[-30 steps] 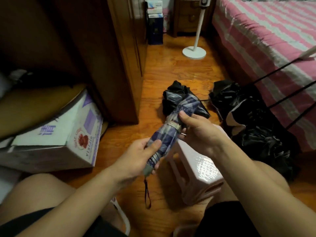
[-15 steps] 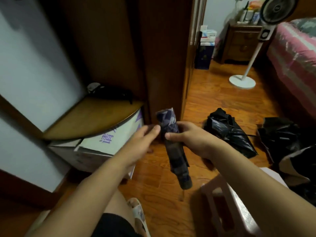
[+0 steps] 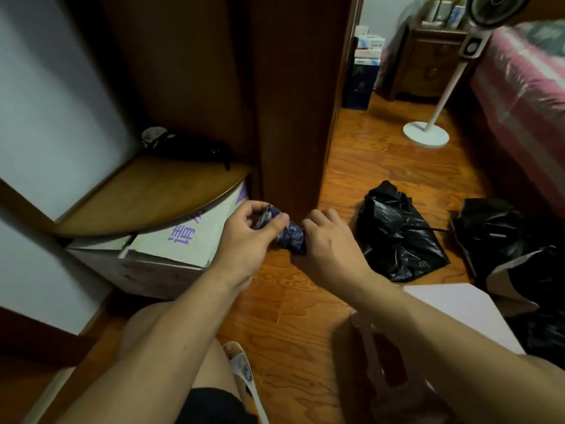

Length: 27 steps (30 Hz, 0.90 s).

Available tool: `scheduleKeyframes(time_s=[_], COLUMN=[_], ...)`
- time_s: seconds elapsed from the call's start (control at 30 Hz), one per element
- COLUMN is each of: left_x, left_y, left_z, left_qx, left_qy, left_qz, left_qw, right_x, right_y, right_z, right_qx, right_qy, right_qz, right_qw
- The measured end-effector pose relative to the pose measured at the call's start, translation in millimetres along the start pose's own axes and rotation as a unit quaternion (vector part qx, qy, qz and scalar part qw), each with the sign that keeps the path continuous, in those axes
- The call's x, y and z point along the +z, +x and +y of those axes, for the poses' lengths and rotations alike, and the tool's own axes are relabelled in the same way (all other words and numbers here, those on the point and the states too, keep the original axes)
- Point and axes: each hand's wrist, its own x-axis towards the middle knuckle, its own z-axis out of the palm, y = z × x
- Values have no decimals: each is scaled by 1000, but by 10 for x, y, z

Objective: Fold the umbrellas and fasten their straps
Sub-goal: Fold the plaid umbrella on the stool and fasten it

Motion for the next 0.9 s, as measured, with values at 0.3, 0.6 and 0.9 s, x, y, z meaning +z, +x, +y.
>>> scheduleKeyframes(time_s=[0.3, 0.6, 0.9], left_x=[-32, -15, 96], left_y=[44, -27, -102], left_z=[55, 225, 123], left_qx=[-154, 349, 410], left_qy=[-103, 565, 656], left_qz=[25, -136, -122], left_qw=[982, 736, 622], right_x=[-236, -653, -808], right_y=[-214, -380, -459], right_z=[328, 831, 753], right_qx=[-94, -116, -104], right_qy=[-93, -158, -115], right_qz=[-14, -38, -93], right_qw=[991, 980, 984])
